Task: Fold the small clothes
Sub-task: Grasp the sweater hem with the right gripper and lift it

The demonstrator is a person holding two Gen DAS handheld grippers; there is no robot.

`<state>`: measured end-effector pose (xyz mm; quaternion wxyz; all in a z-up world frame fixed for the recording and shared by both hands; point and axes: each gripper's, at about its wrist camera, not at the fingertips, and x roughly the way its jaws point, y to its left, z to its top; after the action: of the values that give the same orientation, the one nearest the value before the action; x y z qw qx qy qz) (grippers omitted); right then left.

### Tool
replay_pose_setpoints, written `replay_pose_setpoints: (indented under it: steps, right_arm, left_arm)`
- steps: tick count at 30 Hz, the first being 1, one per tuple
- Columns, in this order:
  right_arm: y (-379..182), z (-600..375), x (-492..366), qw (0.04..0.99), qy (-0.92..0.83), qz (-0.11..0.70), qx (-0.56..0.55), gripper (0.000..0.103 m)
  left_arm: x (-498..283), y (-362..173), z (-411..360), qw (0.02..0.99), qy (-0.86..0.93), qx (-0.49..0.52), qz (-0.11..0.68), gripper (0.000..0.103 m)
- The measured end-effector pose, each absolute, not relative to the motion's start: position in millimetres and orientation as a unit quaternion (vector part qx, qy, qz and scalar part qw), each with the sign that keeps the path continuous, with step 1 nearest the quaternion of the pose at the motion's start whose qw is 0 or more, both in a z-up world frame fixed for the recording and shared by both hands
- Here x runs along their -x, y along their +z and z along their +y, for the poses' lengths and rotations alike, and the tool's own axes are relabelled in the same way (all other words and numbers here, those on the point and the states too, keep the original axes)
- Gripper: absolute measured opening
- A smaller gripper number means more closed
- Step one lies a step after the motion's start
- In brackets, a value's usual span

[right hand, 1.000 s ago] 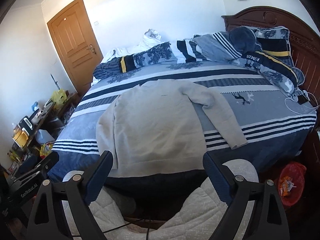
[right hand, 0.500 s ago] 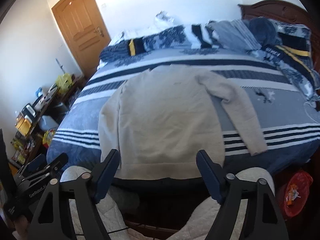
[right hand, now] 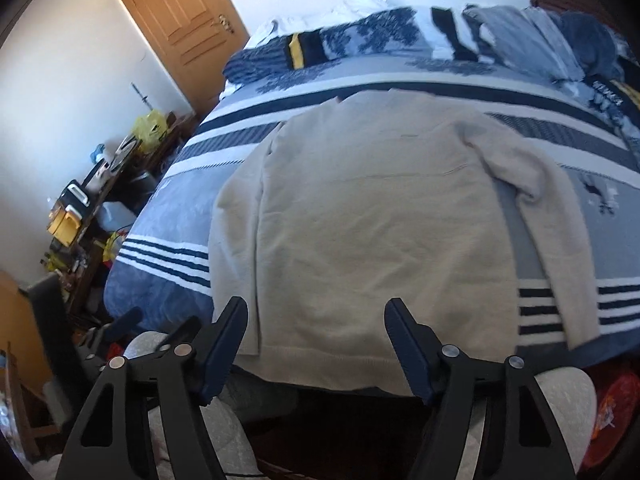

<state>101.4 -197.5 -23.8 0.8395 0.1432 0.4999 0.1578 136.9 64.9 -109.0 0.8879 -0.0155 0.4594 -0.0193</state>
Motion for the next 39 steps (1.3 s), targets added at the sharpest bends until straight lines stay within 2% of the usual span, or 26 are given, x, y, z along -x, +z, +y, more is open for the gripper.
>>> replay_pose_setpoints:
  steps: [6, 7, 11, 12, 14, 15, 16, 17, 18, 19, 20, 25, 30, 33, 35, 38, 39]
  right_arm:
    - [-46.9, -177.3, -144.0, 0.815, 0.217, 0.522, -0.128, 0.076]
    - [-49.3, -169.6, -153.5, 0.813, 0.228, 0.521, -0.123, 0.076]
    - [-59.7, -143.7, -187.6, 0.789, 0.274, 0.537, -0.12, 0.076]
    - [-63.2, -136.1, -196.0, 0.783, 0.283, 0.541, -0.118, 0.076]
    - [-68.2, -124.4, -213.1, 0.777, 0.276, 0.553, -0.121, 0.076]
    - [-70.9, -117.1, -221.0, 0.769, 0.289, 0.557, -0.123, 0.075]
    - [-75.4, -107.7, -231.7, 0.76, 0.297, 0.564, -0.127, 0.073]
    - [-79.2, -100.2, -239.7, 0.757, 0.292, 0.571, -0.125, 0.073]
    - [-82.8, -93.6, -245.4, 0.753, 0.294, 0.576, -0.122, 0.073]
    - [-88.1, -80.9, -254.4, 0.742, 0.303, 0.587, -0.114, 0.07]
    - [-90.7, -73.5, -259.1, 0.736, 0.303, 0.595, -0.11, 0.068]
    - [-114.7, -29.6, -283.9, 0.702, 0.314, 0.634, -0.083, 0.066]
    - [-143.6, -1.6, -297.8, 0.665, 0.301, 0.676, -0.099, 0.064]
    - [-156.4, 17.3, -304.3, 0.647, 0.298, 0.694, -0.108, 0.047]
    - [-157.8, 26.1, -306.0, 0.643, 0.287, 0.703, -0.102, 0.02]
    - [-142.6, 31.8, -307.0, 0.658, 0.295, 0.685, -0.104, 0.007]
    - [-136.8, 32.6, -307.1, 0.663, 0.297, 0.679, -0.102, 0.006]
  left_arm:
    - [-155.5, -150.4, 67.8, 0.879, -0.063, 0.042, 0.47, 0.093]
    - [-157.6, -155.5, 68.1, 0.875, -0.065, 0.047, 0.477, 0.086]
    - [-171.4, -180.2, 70.8, 0.849, -0.071, 0.064, 0.52, 0.073]
    - [-174.2, -185.4, 69.7, 0.845, -0.067, 0.058, 0.527, 0.067]
    - [-179.4, -194.1, 66.0, 0.839, -0.059, 0.045, 0.54, 0.062]
    - [-181.0, -198.7, 62.4, 0.835, -0.054, 0.032, 0.546, 0.057]
    - [-183.8, -205.1, 56.4, 0.831, -0.046, 0.0, 0.555, 0.046]
    - [-184.0, -206.7, 54.0, 0.83, -0.04, -0.018, 0.556, 0.042]
    - [-183.2, -205.5, 53.6, 0.831, -0.038, -0.025, 0.554, 0.032]
    - [-182.0, -201.3, 56.7, 0.834, -0.044, -0.018, 0.549, 0.011]
    - [-181.1, -197.6, 61.7, 0.836, -0.049, -0.006, 0.546, 0.003]
    - [-170.5, -167.1, 125.0, 0.859, -0.051, 0.129, 0.492, 0.003]
    - [-161.0, -144.4, 157.8, 0.879, -0.048, 0.187, 0.437, 0.003]
    - [-156.1, -140.8, 161.3, 0.881, -0.061, 0.197, 0.425, 0.003]
    - [-156.0, -135.9, 160.5, 0.888, -0.071, 0.197, 0.41, 0.003]
    - [-138.0, -121.0, 157.4, 0.897, -0.079, 0.195, 0.39, 0.003]
    - [-137.0, -118.6, 156.4, 0.896, -0.082, 0.196, 0.389, 0.003]
